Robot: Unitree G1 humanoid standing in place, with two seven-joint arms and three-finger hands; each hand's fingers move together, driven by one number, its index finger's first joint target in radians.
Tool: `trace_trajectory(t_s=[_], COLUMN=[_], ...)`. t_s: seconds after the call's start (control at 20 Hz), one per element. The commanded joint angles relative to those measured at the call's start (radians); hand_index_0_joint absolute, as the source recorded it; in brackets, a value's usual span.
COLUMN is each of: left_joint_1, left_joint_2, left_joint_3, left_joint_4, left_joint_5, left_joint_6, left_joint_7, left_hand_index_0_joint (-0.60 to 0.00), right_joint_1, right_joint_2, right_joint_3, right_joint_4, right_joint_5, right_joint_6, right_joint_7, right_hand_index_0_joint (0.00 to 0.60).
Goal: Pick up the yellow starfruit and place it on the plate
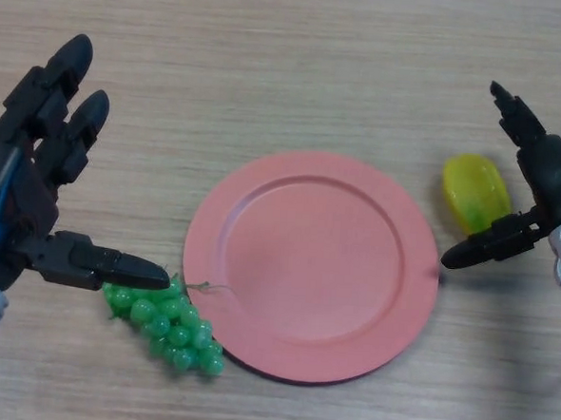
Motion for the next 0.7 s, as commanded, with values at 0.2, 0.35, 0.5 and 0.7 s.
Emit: trace_trajectory(t_s=[0.2, 0.35, 0.5, 0.7], left_joint_1=[-0.045, -0.043, -0.038, -0.034], left_joint_2=[0.059, 0.055, 0.052, 0.051], left_joint_3=[0.074, 0.069, 0.068, 0.063], left_joint_4=[-0.021, -0.019, -0.018, -0.030], left_joint_5=[0.007, 0.018, 0.018, 0.014], left_joint_6=[-0.185, -0.194, -0.199, -0.189], left_joint_7=[0.017, 0.025, 0.031, 0.029], left_hand_index_0_joint=[0.000, 0.000, 0.000, 0.000], right_joint_1=[-0.085, -0.101, -0.110, -0.080], right_joint_2=[-0.062, -0.086, -0.117, -0.116], right_joint_3=[-0.003, 0.047, 0.071, 0.011], right_joint_4=[0.043, 0.090, 0.092, 0.009], right_joint_5=[-0.060, -0.188, -0.356, -0.319], right_joint_6=[-0.146, -0.145, -0.132, -0.115], right_joint_7=[-0.130, -0.204, -0.300, -0.243], right_hand_index_0_joint=[0.600, 0.600, 0.600, 0.600])
